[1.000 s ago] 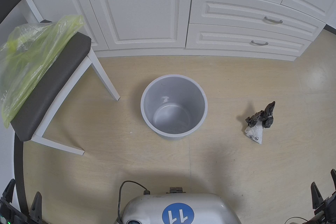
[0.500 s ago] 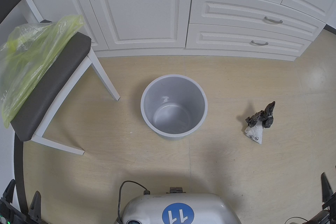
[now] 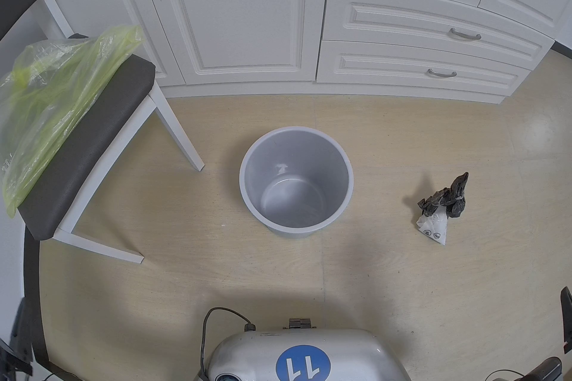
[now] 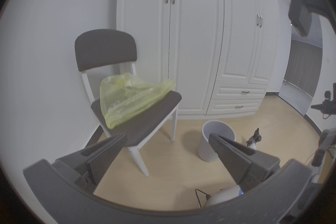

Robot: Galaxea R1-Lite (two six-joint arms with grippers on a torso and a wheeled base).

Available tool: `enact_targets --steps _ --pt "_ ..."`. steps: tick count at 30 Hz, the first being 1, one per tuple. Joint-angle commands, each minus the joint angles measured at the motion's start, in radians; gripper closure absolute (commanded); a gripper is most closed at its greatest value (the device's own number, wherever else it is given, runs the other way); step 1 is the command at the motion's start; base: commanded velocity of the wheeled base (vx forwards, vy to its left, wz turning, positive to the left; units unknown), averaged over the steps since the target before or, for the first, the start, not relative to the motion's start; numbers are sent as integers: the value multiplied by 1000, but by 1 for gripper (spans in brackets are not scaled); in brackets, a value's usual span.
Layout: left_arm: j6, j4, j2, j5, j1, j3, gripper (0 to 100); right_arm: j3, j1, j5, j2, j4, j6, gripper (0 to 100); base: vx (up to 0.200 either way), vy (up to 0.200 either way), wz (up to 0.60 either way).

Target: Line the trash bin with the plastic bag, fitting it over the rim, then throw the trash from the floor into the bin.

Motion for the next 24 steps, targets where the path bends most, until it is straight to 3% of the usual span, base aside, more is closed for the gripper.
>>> enact_targets --steps 1,3,7,10,11,12,24 --pt "71 352 432 57 -59 -589 0 -293 -38 58 463 71 -240 0 0 0 0" --pt "140 444 538 60 -58 -695 0 -330 -28 66 483 67 -204 0 0 0 0" --pt "315 441 680 74 -47 -751 0 -365 -18 55 516 52 -194 0 0 0 0" --pt "335 436 700 81 -45 -755 0 -365 -23 54 524 47 -191 0 0 0 0" --pt "419 415 802 150 -44 -747 0 -363 -32 48 569 -7 -130 0 0 0 0" --pt "439 406 834 173 -45 -745 0 -365 -34 42 579 -25 -105 0 0 0 0" --pt "505 217 996 291 -41 -610 0 -389 -21 32 529 -79 -89 0 0 0 0"
